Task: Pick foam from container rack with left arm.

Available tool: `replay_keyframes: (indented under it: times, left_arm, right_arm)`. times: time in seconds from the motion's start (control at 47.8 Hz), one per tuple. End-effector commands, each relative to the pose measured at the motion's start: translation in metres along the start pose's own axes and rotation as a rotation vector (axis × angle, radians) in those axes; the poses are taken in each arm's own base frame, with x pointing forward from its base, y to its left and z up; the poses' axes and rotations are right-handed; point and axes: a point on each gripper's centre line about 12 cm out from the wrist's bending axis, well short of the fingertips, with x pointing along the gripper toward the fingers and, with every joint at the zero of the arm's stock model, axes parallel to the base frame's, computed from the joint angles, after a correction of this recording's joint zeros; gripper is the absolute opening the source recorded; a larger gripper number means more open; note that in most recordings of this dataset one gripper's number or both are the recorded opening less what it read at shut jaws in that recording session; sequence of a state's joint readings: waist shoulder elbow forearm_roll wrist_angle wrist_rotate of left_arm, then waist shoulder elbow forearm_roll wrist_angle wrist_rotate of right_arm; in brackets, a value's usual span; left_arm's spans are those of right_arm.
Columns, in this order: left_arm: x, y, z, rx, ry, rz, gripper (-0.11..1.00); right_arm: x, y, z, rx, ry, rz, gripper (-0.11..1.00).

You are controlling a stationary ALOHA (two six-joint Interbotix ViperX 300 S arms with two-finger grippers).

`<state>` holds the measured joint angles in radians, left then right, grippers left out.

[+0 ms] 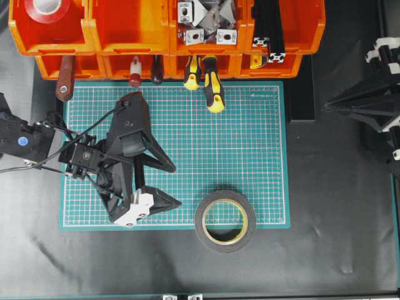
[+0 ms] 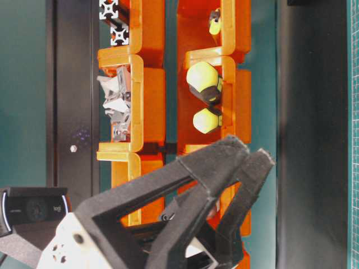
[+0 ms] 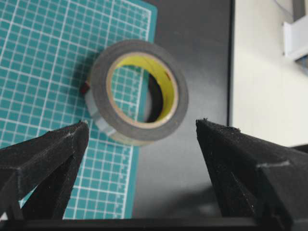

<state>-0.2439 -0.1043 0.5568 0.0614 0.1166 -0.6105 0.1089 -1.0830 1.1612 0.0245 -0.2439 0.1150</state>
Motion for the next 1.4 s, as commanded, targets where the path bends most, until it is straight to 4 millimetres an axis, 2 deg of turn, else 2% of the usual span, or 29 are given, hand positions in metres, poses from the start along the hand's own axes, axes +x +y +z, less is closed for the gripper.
replay_keyframes:
  times: [0.0,0.147,0.44,0.712,1.215,1.382]
  left_arm:
    - [-0.017,-0.009,0.017,0.007,-0.055,-0.03,0.91]
    - [-0.035,-0.01,0.02,0.006,-0.066,-0.033,0.91]
    - [-0.086,-0.013,0.027,0.012,-0.111,-0.054,0.91]
    - [-0.139,-0.015,0.032,0.117,-0.214,-0.098,0.9]
    - [-0.234,-0.004,0.025,0.15,-0.378,-0.144,0.83]
    - [-0.247,0.001,0.02,0.153,-0.392,-0.14,0.83]
  right_arm:
    - [0.001,0.002,0.012,0.003,-0.027,0.005,0.0]
    - [0.001,0.002,0.013,0.002,-0.029,0.005,0.0]
    - [0.001,0.002,0.012,0.003,-0.021,0.005,0.0]
    - [0.001,0.002,0.012,0.002,-0.021,0.005,0.0]
    - [0.001,0.0,0.009,-0.003,-0.015,-0.006,0.0]
    - [0.001,0.0,0.008,-0.003,-0.013,-0.006,0.0]
